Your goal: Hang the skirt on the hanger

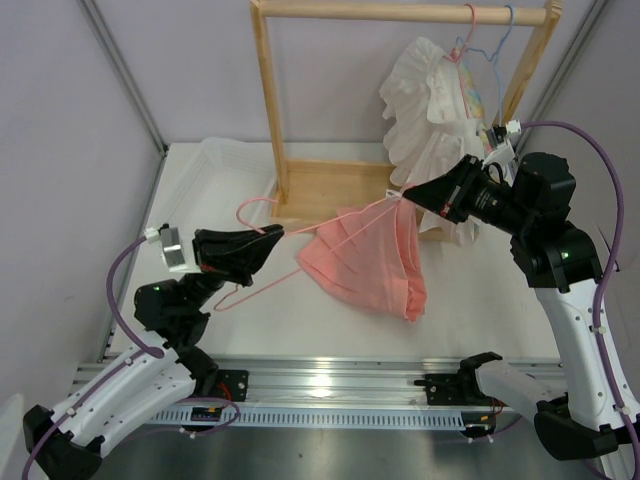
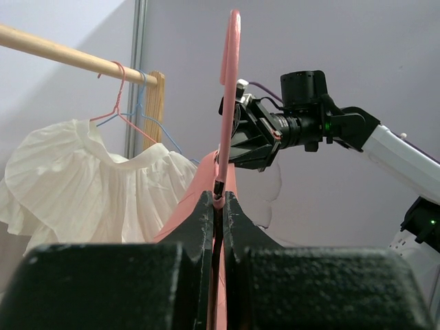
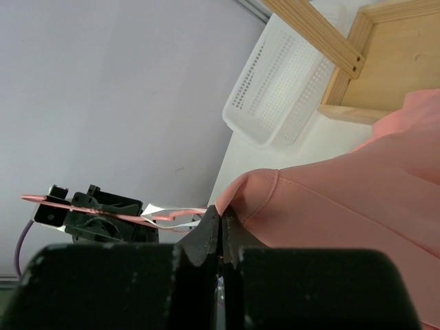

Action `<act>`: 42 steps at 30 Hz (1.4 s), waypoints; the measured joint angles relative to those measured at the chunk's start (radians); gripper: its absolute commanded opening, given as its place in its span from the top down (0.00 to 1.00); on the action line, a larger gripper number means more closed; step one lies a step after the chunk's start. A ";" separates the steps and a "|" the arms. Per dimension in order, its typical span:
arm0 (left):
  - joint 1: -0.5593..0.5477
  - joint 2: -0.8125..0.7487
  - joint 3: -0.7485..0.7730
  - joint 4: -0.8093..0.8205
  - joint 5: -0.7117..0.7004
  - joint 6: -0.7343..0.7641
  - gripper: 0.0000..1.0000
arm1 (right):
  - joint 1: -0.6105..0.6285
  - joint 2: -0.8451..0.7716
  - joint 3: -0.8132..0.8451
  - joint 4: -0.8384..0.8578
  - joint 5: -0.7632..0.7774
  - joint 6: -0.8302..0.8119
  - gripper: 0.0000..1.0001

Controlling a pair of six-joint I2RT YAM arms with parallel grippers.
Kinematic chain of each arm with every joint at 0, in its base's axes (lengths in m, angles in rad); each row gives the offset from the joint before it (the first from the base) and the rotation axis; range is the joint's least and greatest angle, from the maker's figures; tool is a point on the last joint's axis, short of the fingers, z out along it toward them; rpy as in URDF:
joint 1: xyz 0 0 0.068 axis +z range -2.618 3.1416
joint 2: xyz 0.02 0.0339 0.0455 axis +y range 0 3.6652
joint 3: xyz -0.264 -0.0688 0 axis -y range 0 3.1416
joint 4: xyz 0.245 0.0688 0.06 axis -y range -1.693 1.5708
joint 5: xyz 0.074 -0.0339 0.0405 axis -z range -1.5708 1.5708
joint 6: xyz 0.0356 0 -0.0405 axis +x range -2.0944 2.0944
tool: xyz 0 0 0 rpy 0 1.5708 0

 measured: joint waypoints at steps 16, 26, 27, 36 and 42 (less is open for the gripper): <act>0.000 -0.009 0.024 -0.013 0.034 0.001 1.00 | -0.014 0.000 -0.005 0.000 -0.022 0.003 1.00; 0.000 -0.007 0.035 -0.035 0.033 0.025 1.00 | -0.017 0.000 -0.005 0.000 -0.040 0.007 1.00; 0.000 -0.005 0.043 -0.038 0.033 0.028 1.00 | -0.017 0.000 -0.005 0.000 -0.042 0.007 1.00; 0.000 -0.003 0.094 -0.085 0.033 0.085 1.00 | -0.017 0.000 -0.005 -0.001 -0.057 0.007 1.00; 0.000 -0.013 0.096 -0.112 0.033 0.095 1.00 | -0.017 0.000 -0.005 -0.001 -0.056 0.007 1.00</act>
